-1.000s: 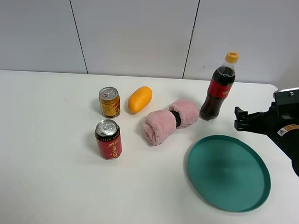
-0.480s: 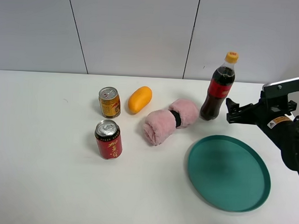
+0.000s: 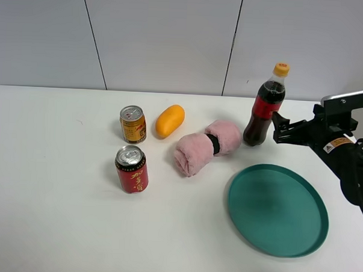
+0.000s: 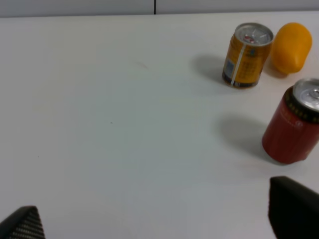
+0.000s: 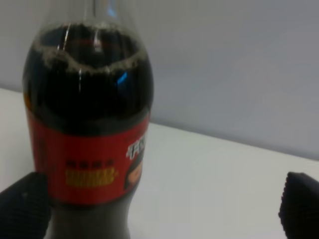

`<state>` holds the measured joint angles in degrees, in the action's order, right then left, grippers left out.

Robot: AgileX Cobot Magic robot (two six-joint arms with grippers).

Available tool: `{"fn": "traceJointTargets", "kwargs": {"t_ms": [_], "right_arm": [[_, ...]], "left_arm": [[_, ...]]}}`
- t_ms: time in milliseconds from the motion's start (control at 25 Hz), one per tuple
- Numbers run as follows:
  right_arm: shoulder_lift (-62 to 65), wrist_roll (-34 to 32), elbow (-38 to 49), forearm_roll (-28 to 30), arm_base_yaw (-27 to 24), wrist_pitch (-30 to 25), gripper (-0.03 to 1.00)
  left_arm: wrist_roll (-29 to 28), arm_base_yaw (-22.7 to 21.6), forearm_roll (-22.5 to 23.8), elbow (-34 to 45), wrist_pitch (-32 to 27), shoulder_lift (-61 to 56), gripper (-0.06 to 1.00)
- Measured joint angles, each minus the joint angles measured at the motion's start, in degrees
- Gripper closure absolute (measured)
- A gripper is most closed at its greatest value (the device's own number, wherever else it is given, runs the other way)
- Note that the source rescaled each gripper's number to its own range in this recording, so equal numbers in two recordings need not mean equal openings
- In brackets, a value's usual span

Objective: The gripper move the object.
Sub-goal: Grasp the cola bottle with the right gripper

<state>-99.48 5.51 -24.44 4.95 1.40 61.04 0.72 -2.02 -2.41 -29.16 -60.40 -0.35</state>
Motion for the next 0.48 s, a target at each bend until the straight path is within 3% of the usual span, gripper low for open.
{"fn": "traceJointTargets", "kwargs": {"t_ms": [480], "right_arm": [[-9.2,-0.4,-9.6,0.6,2.4,0.2,-0.03]], "left_arm": [[0.0,0.0,0.0,0.0,0.0,0.0,-0.06]]}}
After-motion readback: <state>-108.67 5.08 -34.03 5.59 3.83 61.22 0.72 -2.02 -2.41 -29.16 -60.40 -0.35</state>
